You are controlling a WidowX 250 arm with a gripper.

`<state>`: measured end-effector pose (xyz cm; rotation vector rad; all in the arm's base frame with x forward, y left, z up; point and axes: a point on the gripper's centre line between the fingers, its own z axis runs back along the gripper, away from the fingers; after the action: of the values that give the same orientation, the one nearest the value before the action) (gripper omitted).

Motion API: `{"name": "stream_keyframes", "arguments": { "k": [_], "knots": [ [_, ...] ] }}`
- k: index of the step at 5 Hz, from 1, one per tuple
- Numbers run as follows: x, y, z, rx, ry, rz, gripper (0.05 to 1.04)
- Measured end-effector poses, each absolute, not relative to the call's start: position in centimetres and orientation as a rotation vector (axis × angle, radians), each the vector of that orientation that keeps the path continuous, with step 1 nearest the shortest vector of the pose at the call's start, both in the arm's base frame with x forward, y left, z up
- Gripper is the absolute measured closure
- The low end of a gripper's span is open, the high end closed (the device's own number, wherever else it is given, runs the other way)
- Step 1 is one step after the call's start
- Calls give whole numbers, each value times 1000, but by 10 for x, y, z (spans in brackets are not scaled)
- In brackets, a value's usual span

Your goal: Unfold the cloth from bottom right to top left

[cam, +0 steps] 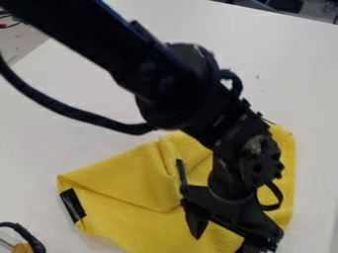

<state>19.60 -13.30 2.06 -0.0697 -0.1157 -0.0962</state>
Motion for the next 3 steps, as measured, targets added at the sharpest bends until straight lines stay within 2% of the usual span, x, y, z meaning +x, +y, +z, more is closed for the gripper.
{"name": "stream_keyframes", "arguments": {
  "k": [2, 3],
  "knots": [
    [210, -111, 43, -85, -158, -74, 83],
    [219, -85, 37, -86, -177, -53, 83]
  ]
}}
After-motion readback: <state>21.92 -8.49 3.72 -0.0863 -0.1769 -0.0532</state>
